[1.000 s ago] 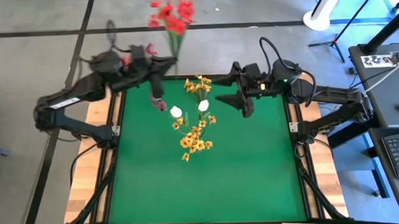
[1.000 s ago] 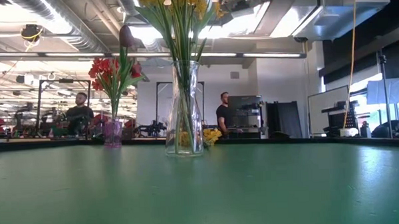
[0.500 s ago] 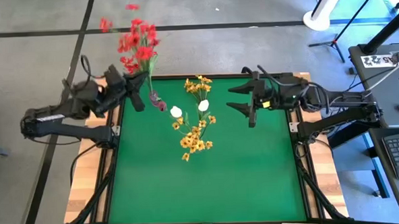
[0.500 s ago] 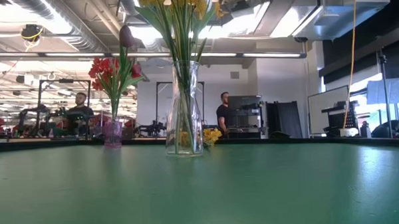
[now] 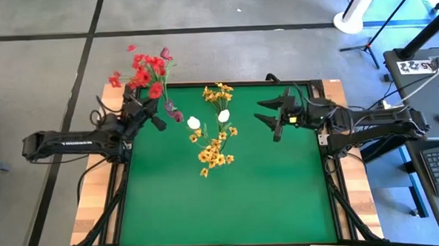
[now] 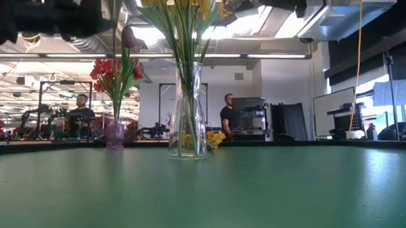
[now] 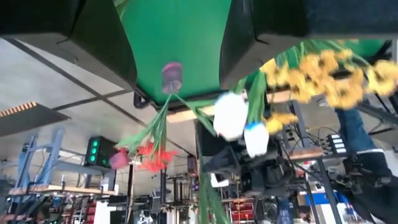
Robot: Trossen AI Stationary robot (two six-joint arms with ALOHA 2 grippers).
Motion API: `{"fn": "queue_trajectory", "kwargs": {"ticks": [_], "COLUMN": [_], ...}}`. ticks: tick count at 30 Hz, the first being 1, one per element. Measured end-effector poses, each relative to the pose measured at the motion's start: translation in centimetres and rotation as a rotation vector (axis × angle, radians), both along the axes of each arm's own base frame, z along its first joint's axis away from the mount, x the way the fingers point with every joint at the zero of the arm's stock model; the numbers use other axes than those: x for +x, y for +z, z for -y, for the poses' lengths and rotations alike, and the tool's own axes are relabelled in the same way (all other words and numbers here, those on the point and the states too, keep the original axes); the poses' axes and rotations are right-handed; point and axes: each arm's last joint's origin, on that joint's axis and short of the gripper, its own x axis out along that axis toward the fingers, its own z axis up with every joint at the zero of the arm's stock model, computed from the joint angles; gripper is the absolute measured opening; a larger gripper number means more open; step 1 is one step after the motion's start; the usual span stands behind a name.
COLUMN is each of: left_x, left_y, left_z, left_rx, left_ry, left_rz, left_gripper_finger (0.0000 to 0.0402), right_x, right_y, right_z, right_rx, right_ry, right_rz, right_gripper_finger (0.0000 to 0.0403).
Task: Sort flowers into vase by color
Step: Put the red flowers into the pink vase
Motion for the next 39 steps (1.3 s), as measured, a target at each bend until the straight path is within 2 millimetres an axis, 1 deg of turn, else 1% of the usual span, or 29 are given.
{"fn": "queue_trajectory", "kwargs": {"ticks": [2,5,8,14,20,24,27,33,39], "left_x": [-0.2,-0.4,-0.6,-0.9,-0.6,-0.4,-0.3,0.0,0.6], "left_y": [-0.8,-1.9,-2.8,-3.4,-4.5,-5.6,-6.2,-6.2,-7.1], "left_z": [-0.4,-1.0,-1.5,-2.7,-4.3,-5.3,-6.0,-6.6,-7.0], "left_rx": [-0.01,-0.041,-0.065,-0.114,-0.228,-0.308,-0.335,-0.313,-0.333], "left_ry": [0.029,0.065,0.063,0.086,0.101,0.149,0.178,0.191,0.203], "left_rz": [-0.007,-0.012,-0.005,0.034,0.07,0.065,0.073,0.115,0.07], "left_gripper_finger": [0.0,0.0,0.0,0.0,0.0,0.0,0.0,0.0,0.0], "right_x": [0.1,0.3,0.5,0.9,1.7,2.1,2.5,2.8,2.8], "right_y": [-1.0,-1.5,-2.3,-3.0,-3.8,-4.0,-4.2,-4.5,-4.4], "right_z": [0.0,0.0,0.0,0.1,0.1,0.1,0.1,0.1,0.1], "right_rx": [0.002,0.004,0.018,0.02,0.021,0.02,0.021,0.02,0.02], "right_ry": [0.001,0.005,0.005,-0.012,-0.013,-0.012,-0.012,-0.012,-0.012], "right_rz": [-0.011,0.009,0.007,0.003,-0.034,-0.027,-0.023,-0.029,-0.028], "right_gripper_finger": [0.0225,0.0225,0.0225,0.0225,0.0225,0.0225,0.0225,0.0225,0.0225]}}
